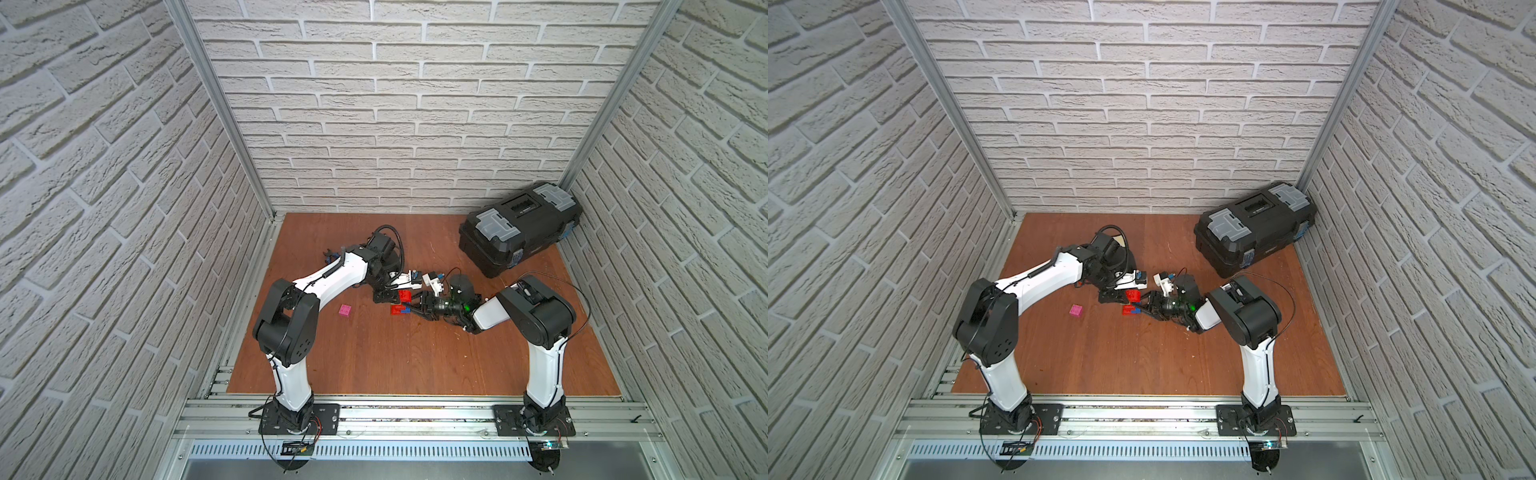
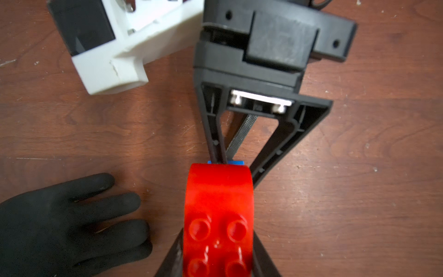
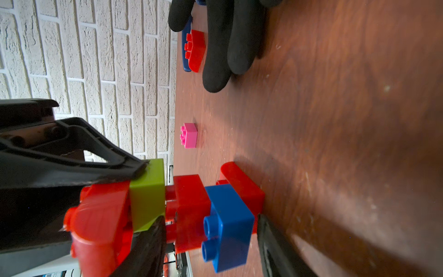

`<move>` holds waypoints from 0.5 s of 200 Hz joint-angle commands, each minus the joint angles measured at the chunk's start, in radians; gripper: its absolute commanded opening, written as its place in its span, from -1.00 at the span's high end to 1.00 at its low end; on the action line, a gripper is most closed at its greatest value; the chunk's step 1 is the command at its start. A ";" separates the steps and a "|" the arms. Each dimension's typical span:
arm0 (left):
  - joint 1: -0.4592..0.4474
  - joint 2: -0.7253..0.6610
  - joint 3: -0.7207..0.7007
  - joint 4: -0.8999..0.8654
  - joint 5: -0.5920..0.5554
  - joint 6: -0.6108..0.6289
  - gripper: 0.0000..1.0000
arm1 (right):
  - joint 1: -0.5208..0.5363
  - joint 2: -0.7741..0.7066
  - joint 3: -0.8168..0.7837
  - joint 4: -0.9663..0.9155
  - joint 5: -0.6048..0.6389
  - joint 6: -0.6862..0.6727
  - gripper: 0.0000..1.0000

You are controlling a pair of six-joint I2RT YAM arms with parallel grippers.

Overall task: Assemble the letter s with lego
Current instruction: Assemble the lego brick with the lego brick.

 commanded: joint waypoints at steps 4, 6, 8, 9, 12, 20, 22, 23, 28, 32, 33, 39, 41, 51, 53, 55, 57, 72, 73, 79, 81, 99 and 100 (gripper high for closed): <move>0.017 0.012 -0.045 -0.030 -0.027 0.030 0.39 | -0.006 0.037 -0.026 -0.063 0.035 0.004 -0.20; 0.019 0.011 -0.045 -0.029 -0.027 0.029 0.39 | -0.006 0.039 -0.025 -0.063 0.035 0.004 -0.20; 0.019 0.010 -0.047 -0.028 -0.028 0.029 0.39 | -0.006 0.040 -0.024 -0.062 0.035 0.004 -0.20; 0.019 0.009 -0.047 -0.028 -0.027 0.029 0.39 | -0.006 0.040 -0.025 -0.062 0.035 0.004 -0.20; 0.020 0.006 -0.048 -0.026 -0.026 0.029 0.39 | -0.006 0.041 -0.025 -0.062 0.035 0.004 -0.20; 0.020 0.000 -0.053 -0.020 -0.024 0.031 0.39 | -0.006 0.042 -0.026 -0.064 0.034 0.004 -0.20; 0.021 -0.002 -0.054 -0.020 -0.024 0.031 0.39 | -0.006 0.043 -0.026 -0.065 0.035 0.003 -0.20; 0.021 -0.003 -0.054 -0.020 -0.022 0.031 0.39 | -0.006 0.044 -0.025 -0.065 0.035 0.003 -0.20; 0.022 -0.005 -0.055 -0.020 -0.018 0.031 0.39 | -0.007 0.046 -0.025 -0.065 0.035 0.002 -0.19; 0.023 -0.006 -0.057 -0.019 -0.017 0.032 0.39 | -0.007 0.047 -0.025 -0.064 0.036 0.002 -0.19; 0.023 -0.007 -0.057 -0.020 -0.017 0.032 0.39 | -0.007 0.048 -0.025 -0.065 0.036 0.002 -0.19; 0.022 -0.009 -0.060 -0.022 -0.017 0.032 0.39 | -0.007 0.048 -0.026 -0.063 0.037 0.002 -0.19; 0.022 -0.009 -0.061 -0.022 -0.018 0.032 0.39 | -0.008 0.048 -0.026 -0.062 0.038 0.003 -0.19; 0.023 -0.013 -0.065 -0.024 -0.023 0.032 0.40 | -0.010 0.048 -0.028 -0.063 0.039 0.002 -0.19; 0.023 -0.013 -0.067 -0.025 -0.025 0.033 0.39 | -0.010 0.048 -0.029 -0.063 0.039 0.002 -0.19; 0.022 -0.013 -0.069 -0.024 -0.026 0.034 0.40 | -0.010 0.048 -0.029 -0.064 0.040 0.001 -0.19; 0.022 -0.014 -0.070 -0.024 -0.028 0.035 0.39 | -0.012 0.047 -0.028 -0.064 0.040 0.001 -0.19; 0.022 -0.011 -0.072 -0.020 -0.029 0.034 0.40 | -0.012 0.050 -0.026 -0.070 0.039 -0.002 -0.19; 0.022 -0.010 -0.072 -0.020 -0.028 0.034 0.39 | -0.012 0.051 -0.026 -0.070 0.039 -0.002 -0.19; 0.021 -0.007 -0.069 -0.022 -0.023 0.035 0.39 | -0.012 0.052 -0.025 -0.068 0.037 -0.002 -0.19; 0.021 -0.007 -0.070 -0.022 -0.022 0.034 0.39 | -0.012 0.052 -0.025 -0.068 0.036 -0.002 -0.19; 0.019 0.003 -0.070 -0.025 -0.022 0.034 0.40 | -0.014 0.053 -0.026 -0.071 0.036 -0.002 -0.18; 0.018 0.004 -0.070 -0.025 -0.023 0.034 0.40 | -0.014 0.053 -0.025 -0.071 0.036 -0.003 -0.19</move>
